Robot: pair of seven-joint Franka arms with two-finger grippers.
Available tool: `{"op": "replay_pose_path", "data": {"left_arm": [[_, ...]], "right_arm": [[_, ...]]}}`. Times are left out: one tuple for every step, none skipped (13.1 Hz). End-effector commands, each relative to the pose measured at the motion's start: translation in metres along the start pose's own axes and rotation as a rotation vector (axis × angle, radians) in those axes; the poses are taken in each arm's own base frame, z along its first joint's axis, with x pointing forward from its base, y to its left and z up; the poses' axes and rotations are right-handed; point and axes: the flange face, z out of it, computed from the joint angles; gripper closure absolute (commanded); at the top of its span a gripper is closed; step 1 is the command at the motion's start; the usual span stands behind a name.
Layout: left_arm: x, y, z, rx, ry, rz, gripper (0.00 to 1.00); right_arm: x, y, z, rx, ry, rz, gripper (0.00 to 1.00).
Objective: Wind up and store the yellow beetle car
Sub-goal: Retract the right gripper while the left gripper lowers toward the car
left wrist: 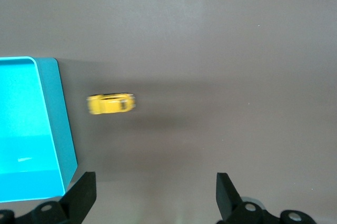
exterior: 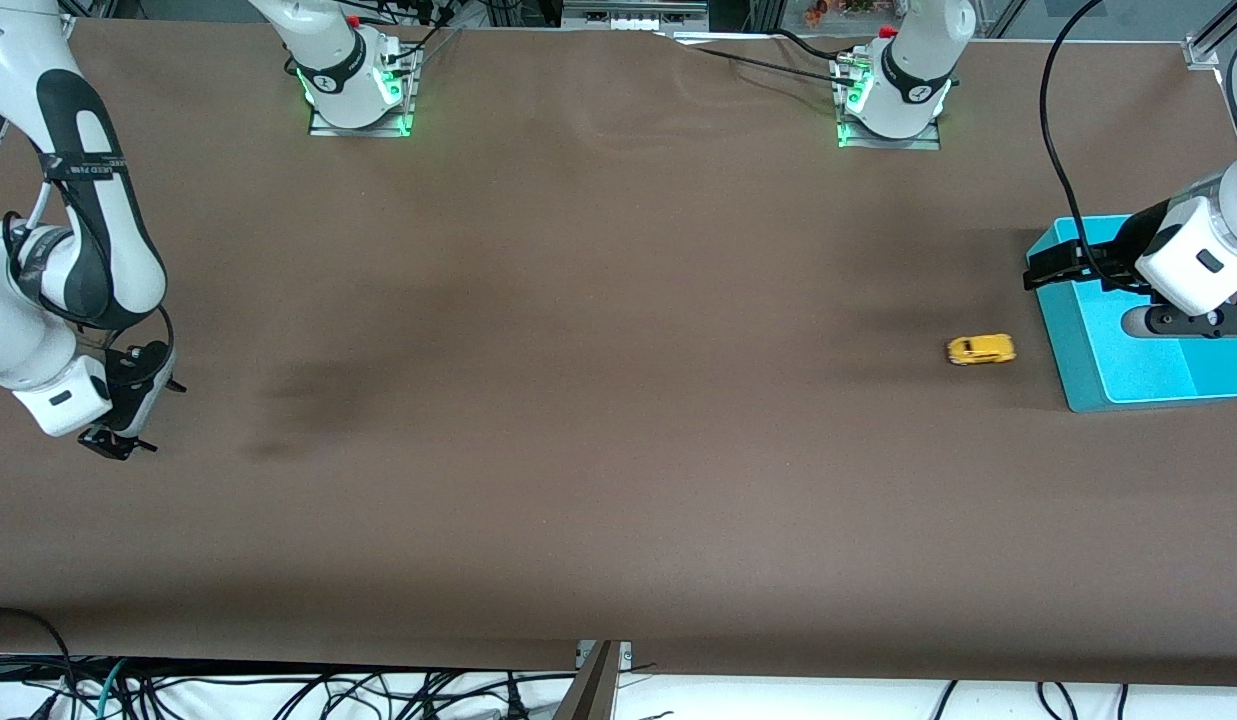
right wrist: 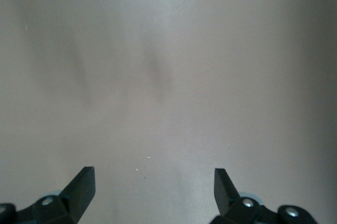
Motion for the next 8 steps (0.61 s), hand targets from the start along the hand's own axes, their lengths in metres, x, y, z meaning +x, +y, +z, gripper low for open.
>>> {"op": "replay_pose_path", "data": {"left_arm": [[-0.002,-0.002,-0.008,-0.01,0.004,0.022,0.0],[-0.002,-0.004,-0.008,-0.011,0.002,0.019,0.0],[-0.002,-0.004,-0.008,-0.009,-0.003,0.019,0.0],[-0.003,-0.004,-0.008,-0.009,-0.005,0.019,0.0],[-0.003,-0.004,-0.007,-0.009,-0.006,0.019,0.0],[-0.003,-0.004,-0.007,-0.009,-0.011,0.019,0.0],[-0.003,-0.004,-0.007,-0.009,-0.011,0.019,0.0],[-0.003,-0.005,-0.007,-0.008,-0.011,0.017,0.0]], "right_arm": [[0.01,0.004,-0.033,0.008,0.018,0.141,0.0],[0.011,0.009,-0.043,0.016,0.019,0.195,0.0],[0.013,0.012,-0.052,0.037,0.017,0.26,0.0],[0.019,0.015,-0.064,0.067,0.01,0.33,0.0],[0.035,0.018,-0.077,0.094,0.004,0.39,0.0],[0.043,0.02,-0.091,0.12,-0.008,0.472,0.0],[0.058,0.02,-0.104,0.15,-0.028,0.546,0.0],[0.074,0.021,-0.12,0.173,-0.044,0.612,0.0]]}}
